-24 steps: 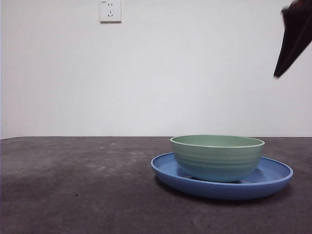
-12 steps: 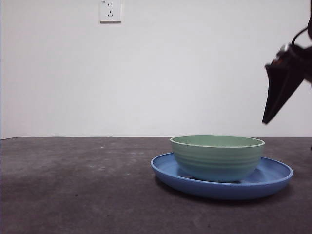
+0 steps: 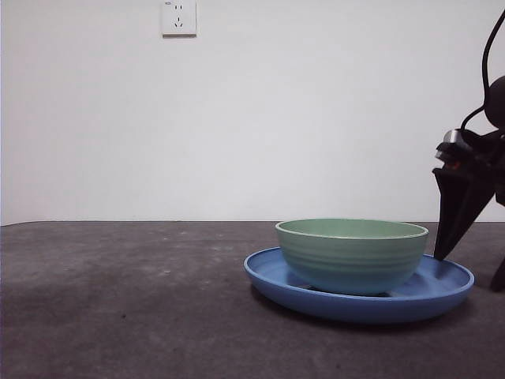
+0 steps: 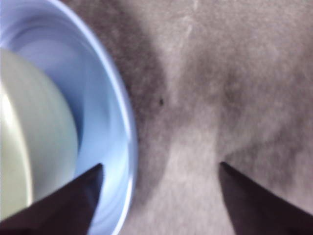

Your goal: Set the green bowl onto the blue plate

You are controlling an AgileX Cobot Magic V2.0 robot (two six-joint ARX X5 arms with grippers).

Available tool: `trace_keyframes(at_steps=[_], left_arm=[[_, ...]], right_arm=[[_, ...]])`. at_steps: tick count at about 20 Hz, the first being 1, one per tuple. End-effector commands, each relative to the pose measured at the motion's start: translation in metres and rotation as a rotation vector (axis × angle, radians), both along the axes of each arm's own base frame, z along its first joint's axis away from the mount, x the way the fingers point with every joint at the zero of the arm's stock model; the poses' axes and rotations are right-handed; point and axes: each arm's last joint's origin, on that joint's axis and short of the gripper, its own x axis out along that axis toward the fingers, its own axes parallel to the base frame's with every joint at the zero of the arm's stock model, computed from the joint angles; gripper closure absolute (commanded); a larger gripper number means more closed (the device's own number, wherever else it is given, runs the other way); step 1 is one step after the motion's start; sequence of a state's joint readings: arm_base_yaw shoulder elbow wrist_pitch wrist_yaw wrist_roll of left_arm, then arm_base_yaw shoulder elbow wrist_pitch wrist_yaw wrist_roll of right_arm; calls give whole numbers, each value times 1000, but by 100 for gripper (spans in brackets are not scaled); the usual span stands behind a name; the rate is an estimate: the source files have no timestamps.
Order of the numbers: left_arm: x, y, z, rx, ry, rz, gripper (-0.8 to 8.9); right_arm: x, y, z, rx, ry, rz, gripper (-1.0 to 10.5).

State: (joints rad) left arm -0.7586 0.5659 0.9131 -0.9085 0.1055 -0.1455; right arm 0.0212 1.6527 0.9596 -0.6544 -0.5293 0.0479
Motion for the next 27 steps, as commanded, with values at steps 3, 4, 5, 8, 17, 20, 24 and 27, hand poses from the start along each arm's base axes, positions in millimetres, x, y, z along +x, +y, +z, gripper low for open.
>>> trace_keyframes(at_steps=[3,4,5,8,17,20,24,27], left_arm=[[0,-1,3,-15,-11,-10,251],[0,-1,3,-15,-11,-10,251],[0,-1,3,-15,-11,-10,251],[0,-1,3,-16,-12,-10,251],[0,-1,3,-15,-12,-10,251],[0,-1,3,-16,-11,-10,251],[0,-1,3,-16,-12,-10,251],[0,-1,3,-15,-12,-10,251]], right_arm=[[10,4,-5,90,-35,48,690],[10,4,-6,92,-35,50,692],[11,4,-8,92,-31,51,701],[12,5,-13,98,-20,60,728],[13,19,-14,55,-45,112,843],[12,18,-14,19,-30,94,914],[12,18,-14,20,-21,76,937],[16,19,-8,27,-16,46,937]])
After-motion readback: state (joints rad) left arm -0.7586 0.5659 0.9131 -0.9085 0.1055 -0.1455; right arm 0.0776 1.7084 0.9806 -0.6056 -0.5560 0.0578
